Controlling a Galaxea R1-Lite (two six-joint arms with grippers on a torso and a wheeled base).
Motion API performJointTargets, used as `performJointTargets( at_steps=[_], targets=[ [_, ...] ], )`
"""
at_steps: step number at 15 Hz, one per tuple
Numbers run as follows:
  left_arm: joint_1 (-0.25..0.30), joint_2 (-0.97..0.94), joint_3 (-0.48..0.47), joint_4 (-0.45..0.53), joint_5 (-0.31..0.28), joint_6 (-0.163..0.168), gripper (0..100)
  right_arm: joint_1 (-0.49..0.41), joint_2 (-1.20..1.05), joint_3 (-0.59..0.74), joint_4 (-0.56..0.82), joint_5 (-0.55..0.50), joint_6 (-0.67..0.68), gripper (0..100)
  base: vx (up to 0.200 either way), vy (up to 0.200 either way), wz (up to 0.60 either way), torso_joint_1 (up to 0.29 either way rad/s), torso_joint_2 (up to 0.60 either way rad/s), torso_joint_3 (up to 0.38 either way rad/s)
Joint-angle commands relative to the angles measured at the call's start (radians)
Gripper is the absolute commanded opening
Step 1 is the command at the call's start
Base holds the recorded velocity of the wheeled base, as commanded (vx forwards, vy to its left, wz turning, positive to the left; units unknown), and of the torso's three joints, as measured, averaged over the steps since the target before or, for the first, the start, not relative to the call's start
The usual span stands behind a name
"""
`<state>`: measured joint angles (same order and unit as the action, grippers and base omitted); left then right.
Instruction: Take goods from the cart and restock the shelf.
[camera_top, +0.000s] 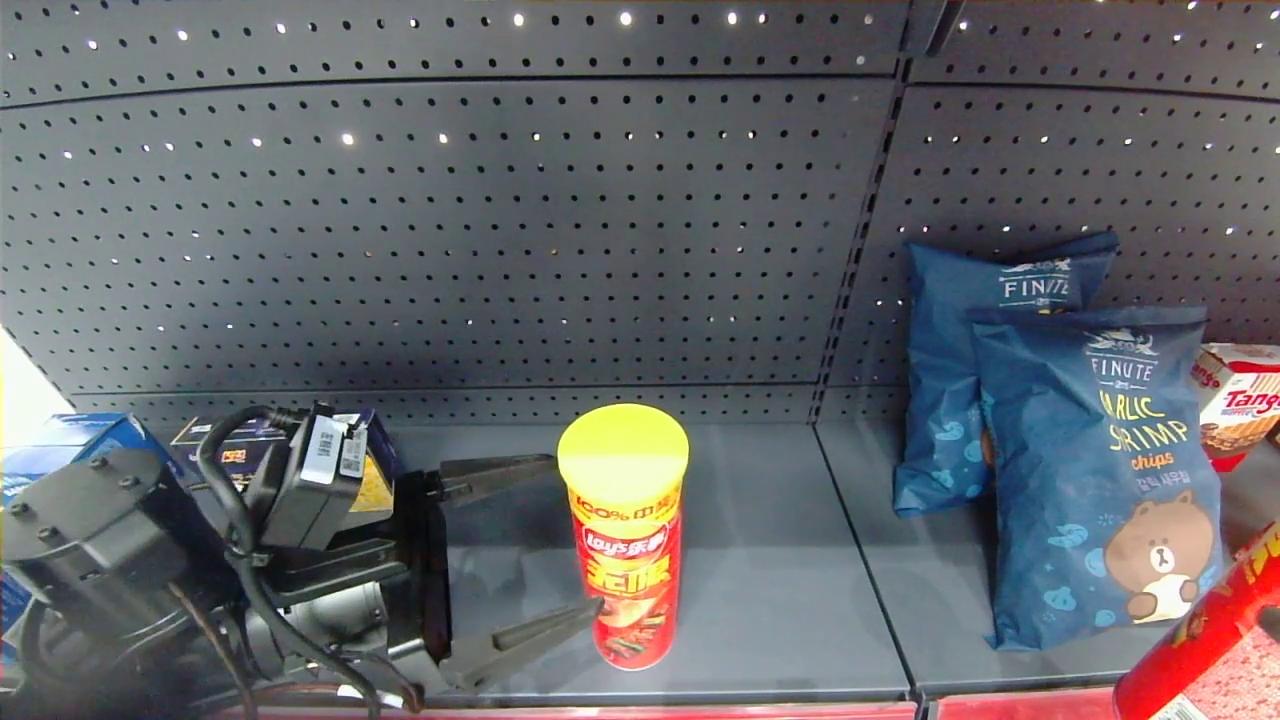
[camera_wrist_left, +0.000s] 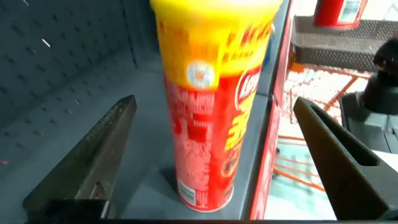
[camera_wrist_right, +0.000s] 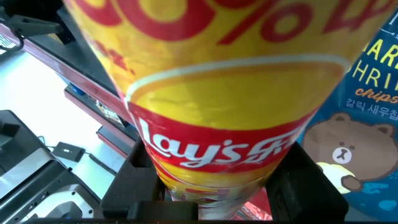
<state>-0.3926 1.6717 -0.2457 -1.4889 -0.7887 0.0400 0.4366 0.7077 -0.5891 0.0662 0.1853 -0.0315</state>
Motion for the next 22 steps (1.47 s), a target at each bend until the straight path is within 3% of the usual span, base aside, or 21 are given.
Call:
performJointTargets(
  at_steps=[1, 6, 11, 13, 14, 16, 18, 22],
  targets=[
    [0.006, -0.052, -0.001, -0.001, 0.0, 0.0, 100, 0.001, 0.001, 0.0, -0.002, 0.0, -0.001, 0, 0.0, 0.0, 0.0, 0.0, 0.0, 0.0],
    [0.032, -0.185, 0.0, 0.081, 0.0, 0.0, 100, 0.001, -0.005, 0.0, -0.002, -0.001, -0.001, 0, 0.0, 0.0, 0.0, 0.0, 0.0, 0.0],
    [0.169, -0.368, -0.01, 0.22, 0.005, -0.005, 100, 0.004, -0.005, -0.003, -0.002, -0.001, -0.001, 0, 0.0, 0.0, 0.0, 0.0, 0.0, 0.0],
    [0.23, -0.458, 0.002, 0.237, 0.042, -0.008, 100, 0.001, -0.005, -0.001, -0.002, -0.001, -0.002, 0, 0.0, 0.0, 0.0, 0.0, 0.0, 0.0],
    [0.248, -0.501, 0.01, 0.253, 0.054, -0.025, 100, -0.001, -0.008, -0.003, -0.002, -0.003, -0.002, 0, 0.0, 0.0, 0.0, 0.0, 0.0, 0.0],
    [0.256, -0.622, 0.049, 0.311, 0.112, -0.071, 100, -0.001, -0.013, -0.005, -0.008, -0.006, -0.004, 0, 0.0, 0.0, 0.0, 0.0, 0.0, 0.0],
    [0.256, -0.665, 0.059, 0.338, 0.143, -0.077, 100, -0.001, -0.011, -0.005, -0.02, -0.01, -0.004, 0, 0.0, 0.0, 0.0, 0.0, 0.0, 0.0],
    [0.256, -0.902, 0.074, 0.576, 0.204, -0.078, 100, -0.001, -0.013, -0.012, -0.037, -0.014, -0.007, 0, 0.0, 0.0, 0.0, 0.0, 0.0, 0.0]
  ],
)
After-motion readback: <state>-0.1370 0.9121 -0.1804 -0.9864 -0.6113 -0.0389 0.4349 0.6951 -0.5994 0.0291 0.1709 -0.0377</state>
